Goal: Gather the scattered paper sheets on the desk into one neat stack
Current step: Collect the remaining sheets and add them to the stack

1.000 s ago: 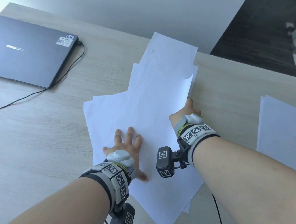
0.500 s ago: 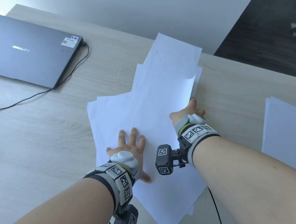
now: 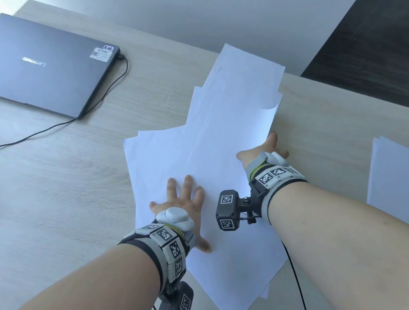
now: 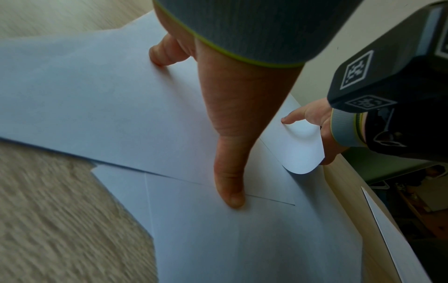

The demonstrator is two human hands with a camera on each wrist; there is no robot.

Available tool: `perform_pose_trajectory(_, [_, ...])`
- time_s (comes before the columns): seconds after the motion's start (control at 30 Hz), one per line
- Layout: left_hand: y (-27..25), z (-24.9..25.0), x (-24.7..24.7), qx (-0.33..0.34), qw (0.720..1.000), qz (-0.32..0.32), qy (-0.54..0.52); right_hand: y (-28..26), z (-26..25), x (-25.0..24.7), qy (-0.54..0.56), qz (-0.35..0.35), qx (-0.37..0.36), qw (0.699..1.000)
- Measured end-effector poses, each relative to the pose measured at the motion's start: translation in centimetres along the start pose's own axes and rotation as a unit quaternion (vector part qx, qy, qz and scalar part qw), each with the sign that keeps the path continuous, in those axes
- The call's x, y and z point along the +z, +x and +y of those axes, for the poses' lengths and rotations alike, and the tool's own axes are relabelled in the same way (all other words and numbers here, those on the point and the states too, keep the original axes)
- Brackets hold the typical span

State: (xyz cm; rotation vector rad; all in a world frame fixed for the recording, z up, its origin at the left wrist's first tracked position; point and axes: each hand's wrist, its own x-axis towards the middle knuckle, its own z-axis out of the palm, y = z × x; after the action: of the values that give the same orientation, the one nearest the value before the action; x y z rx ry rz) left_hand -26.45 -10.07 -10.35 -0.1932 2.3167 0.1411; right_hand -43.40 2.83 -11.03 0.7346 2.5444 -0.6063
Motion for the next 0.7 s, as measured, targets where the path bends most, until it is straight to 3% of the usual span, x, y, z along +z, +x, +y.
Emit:
perform_pose_trajectory(0.4, [0.0, 0.2, 0.2, -0.004, 1.000, 0.009, 0.000, 0.1, -1.1, 0.5, -0.060, 0.004, -0.051, 0.997])
perform_pose_trajectory(0.57, [0.1, 0.0, 0.2, 0.002, 1.000, 0.015, 0.000, -0.2, 0.6, -0.3, 0.106, -0.023, -0.121, 0.987])
perform_pose_trajectory(0.7, [-0.4, -0.8, 0.7, 0.031, 0.999, 0.023, -0.021, 0.3, 2.9, -2.6, 0.090, -0.035, -0.070, 0.993])
